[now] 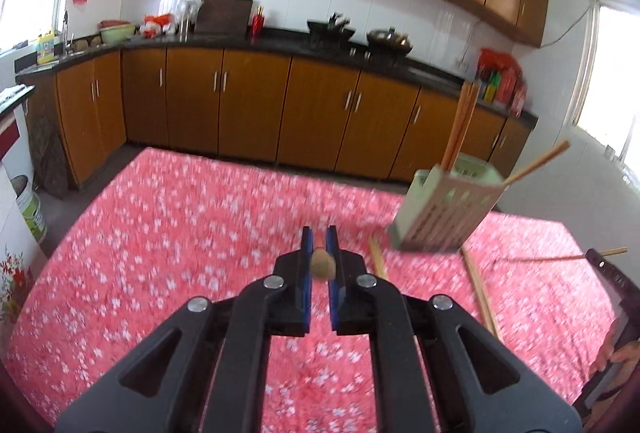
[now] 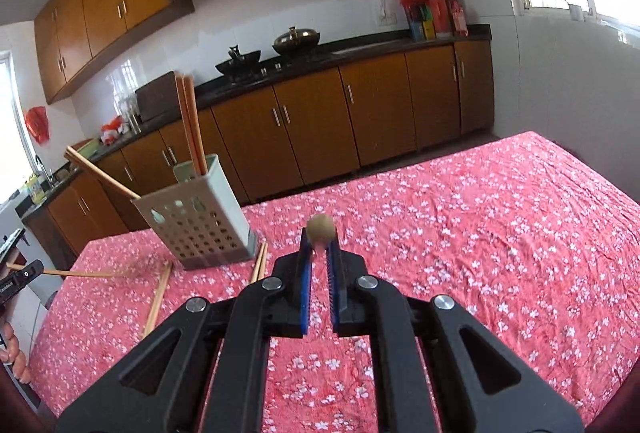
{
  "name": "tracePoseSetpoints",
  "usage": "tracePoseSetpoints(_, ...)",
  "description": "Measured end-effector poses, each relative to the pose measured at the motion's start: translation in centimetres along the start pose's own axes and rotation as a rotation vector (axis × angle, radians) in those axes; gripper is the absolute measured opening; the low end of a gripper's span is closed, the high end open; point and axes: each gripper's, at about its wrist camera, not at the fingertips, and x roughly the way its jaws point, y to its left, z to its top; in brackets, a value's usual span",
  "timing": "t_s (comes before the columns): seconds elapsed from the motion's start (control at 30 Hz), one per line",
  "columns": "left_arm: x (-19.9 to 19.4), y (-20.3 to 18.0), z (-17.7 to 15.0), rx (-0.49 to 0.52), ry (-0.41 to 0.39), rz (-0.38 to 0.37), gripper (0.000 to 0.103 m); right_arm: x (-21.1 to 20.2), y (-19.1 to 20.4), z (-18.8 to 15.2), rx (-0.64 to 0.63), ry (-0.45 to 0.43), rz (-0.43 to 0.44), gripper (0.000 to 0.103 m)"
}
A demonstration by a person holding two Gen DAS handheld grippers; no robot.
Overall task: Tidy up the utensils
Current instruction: 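Lift the left gripper's chopstick upright over the holder while the right gripper lifts its chopstick, then lower the left gripper's chopstick into the holder and open while the right gripper releases its chopstick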
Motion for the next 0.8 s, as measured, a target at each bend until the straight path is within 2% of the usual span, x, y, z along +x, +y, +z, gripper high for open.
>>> tracePoseSetpoints(0.27,-1.0,-1.6,1.9,0.040,-0.037,-0.017,0.008,-0.6,1.0,1.4,-0.013,-0.035,0.027,0.008)
tracePoseSetpoints(0.33,-1.5,-2.5,2.8,0.051,-0.051,-0.040,0.008,-1.1,1.6,2.3,-0.015,-0.056,0.046,0.008)
tracePoseSetpoints(0.63,-4.7,-8.4,6.3,0.143,-0.134,-0.189,0.008,-4.8,6.6,7.7,-0.045,-0.196,0.236,0.008)
tracePoseSetpoints(0.8,-5.7,-11.0,8.2,0.148,-0.204,-0.238,0.008,-5.6,8.8,9.4,-0.077,-0.278,0.264,0.008)
